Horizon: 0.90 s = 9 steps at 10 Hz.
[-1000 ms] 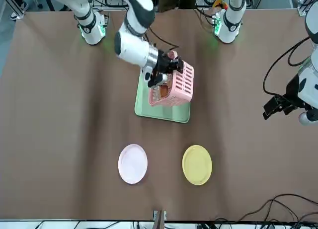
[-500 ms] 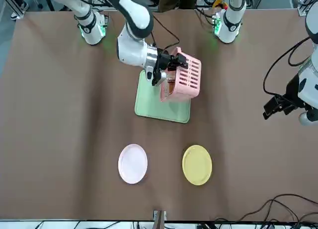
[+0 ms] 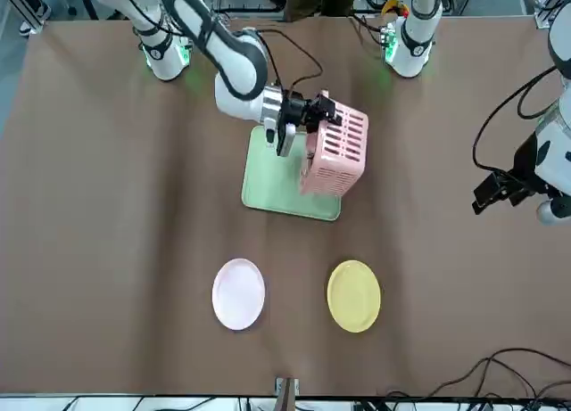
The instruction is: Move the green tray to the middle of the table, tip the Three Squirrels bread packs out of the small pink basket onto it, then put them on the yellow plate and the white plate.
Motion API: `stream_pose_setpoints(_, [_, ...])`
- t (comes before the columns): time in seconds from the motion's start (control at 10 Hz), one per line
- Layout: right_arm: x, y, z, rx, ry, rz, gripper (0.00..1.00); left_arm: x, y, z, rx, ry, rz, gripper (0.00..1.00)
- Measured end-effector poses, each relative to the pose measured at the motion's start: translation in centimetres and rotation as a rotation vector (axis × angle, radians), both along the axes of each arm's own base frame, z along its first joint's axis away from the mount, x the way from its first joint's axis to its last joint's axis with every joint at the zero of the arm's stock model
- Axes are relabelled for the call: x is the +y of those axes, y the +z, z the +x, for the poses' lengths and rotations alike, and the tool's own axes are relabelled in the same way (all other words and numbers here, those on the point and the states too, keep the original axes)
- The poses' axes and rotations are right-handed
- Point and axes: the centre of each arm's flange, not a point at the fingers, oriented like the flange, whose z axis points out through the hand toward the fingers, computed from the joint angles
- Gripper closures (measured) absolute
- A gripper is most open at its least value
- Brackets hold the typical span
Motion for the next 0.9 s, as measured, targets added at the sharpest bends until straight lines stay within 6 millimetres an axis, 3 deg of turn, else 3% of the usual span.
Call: stream_pose_setpoints(0.9, [-0.4, -4.3, 0.2, -0.092, 0.018, 0.062, 0.93, 0.0, 0.0, 0.0, 0.0, 0.001, 0.0, 0.0])
